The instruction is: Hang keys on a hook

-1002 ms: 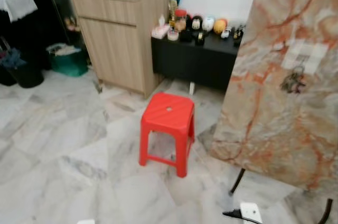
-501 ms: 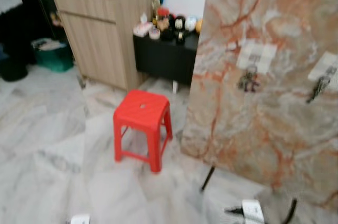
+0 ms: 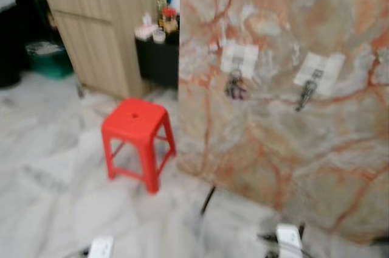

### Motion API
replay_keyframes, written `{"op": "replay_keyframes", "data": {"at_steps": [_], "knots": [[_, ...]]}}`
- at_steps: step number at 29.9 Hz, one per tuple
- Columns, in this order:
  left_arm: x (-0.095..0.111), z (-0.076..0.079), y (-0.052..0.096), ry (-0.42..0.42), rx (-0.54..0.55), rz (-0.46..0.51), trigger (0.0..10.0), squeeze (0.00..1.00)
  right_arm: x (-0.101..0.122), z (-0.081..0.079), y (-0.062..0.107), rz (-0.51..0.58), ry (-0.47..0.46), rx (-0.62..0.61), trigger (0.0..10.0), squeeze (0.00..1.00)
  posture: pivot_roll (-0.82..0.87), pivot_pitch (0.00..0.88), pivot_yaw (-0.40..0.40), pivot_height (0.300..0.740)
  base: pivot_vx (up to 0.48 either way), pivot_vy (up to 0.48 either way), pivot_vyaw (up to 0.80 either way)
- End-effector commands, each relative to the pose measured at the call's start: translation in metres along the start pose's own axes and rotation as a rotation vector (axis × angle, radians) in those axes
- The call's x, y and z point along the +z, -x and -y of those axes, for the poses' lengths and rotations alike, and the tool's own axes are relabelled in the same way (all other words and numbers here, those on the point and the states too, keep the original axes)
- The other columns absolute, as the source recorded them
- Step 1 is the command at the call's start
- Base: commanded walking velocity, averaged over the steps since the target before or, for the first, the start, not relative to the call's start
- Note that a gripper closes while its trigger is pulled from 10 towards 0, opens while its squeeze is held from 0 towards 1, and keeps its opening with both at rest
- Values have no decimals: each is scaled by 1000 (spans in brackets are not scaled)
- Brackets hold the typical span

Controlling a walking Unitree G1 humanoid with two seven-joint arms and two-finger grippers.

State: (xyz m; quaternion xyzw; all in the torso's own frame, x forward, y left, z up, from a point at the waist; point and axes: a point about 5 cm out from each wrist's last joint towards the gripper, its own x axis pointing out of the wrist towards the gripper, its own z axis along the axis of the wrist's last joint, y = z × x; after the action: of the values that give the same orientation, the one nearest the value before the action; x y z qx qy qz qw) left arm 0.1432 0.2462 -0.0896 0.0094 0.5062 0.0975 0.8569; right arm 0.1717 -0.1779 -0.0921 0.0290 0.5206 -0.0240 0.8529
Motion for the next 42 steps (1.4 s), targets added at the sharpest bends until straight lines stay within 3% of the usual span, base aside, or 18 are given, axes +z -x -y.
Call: {"op": "replay_keyframes", "data": {"at_steps": [1, 42], "knots": [[5, 7, -1, -7, -18, 15, 10000, 0, 5, 9, 1, 14, -15, -21, 10000, 0, 41, 0, -23, 740, 0, -458, 0], [1, 7, -1, -18, -33, 0, 10000, 0, 6, 7, 0, 19, -29, -20, 10000, 0, 50, 0, -23, 740, 0, -429, 0]]}}
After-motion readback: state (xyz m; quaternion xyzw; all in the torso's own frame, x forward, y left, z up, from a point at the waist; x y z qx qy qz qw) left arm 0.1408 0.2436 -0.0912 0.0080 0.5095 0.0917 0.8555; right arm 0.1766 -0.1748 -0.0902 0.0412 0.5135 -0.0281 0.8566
